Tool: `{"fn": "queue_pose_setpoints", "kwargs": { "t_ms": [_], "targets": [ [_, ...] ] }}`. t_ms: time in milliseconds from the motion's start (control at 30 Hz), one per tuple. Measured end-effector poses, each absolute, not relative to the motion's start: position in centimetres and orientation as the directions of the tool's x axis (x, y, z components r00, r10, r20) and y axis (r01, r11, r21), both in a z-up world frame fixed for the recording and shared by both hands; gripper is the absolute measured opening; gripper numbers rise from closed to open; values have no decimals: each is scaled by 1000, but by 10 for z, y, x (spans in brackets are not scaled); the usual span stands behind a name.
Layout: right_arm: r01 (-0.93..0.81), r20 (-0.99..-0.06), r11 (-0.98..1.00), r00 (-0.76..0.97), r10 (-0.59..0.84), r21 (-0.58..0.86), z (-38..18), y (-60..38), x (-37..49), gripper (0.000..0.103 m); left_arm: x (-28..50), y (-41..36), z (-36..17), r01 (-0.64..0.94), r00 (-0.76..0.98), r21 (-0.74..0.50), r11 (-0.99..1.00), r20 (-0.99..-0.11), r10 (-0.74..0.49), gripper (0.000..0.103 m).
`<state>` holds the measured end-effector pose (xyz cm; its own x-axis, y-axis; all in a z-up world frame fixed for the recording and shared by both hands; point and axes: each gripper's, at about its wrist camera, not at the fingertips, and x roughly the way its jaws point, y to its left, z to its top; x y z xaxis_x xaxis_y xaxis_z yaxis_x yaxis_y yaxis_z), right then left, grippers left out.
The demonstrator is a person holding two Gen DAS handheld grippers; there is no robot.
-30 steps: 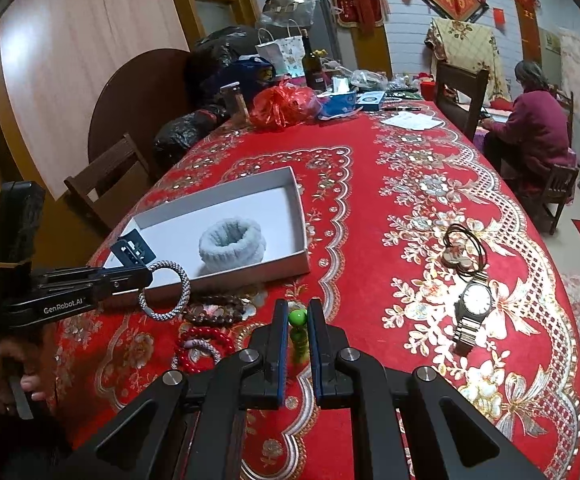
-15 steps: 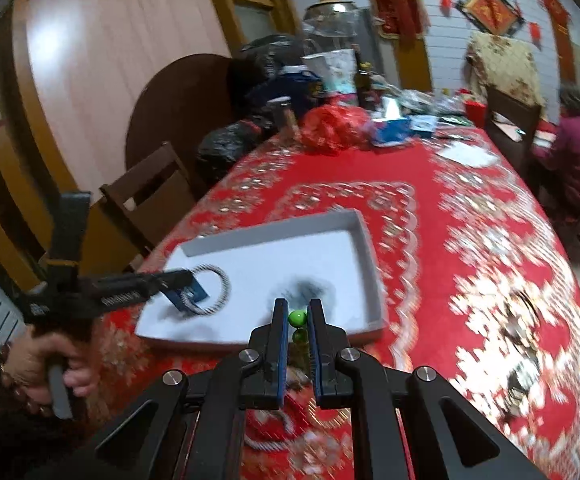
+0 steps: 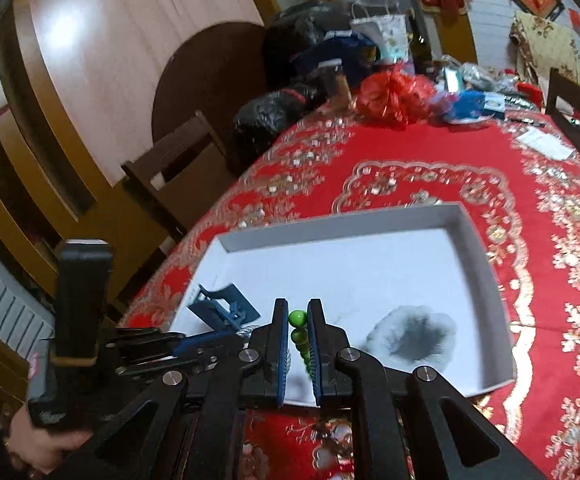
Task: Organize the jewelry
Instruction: 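Lower the silver bangle and green bracelet into the box lid and open both grippers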
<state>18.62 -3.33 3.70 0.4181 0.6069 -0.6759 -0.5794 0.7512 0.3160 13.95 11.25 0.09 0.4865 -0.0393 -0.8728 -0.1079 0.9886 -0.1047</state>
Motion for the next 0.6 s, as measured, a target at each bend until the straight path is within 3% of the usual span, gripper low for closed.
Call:
{"fn": "queue_pose_setpoints", "kwargs": {
  "t_ms": [233,600],
  "targets": [
    [-521,-761,783,339,554,338,-20,-36,213,9,142,121,-12,-150,451,-68,986,-892,7,6],
    [-479,-774,827,386,501,296,-24,-56,219,9,145,129,-16,-195,442,-63,979,-896,30,6]
  ]
}}
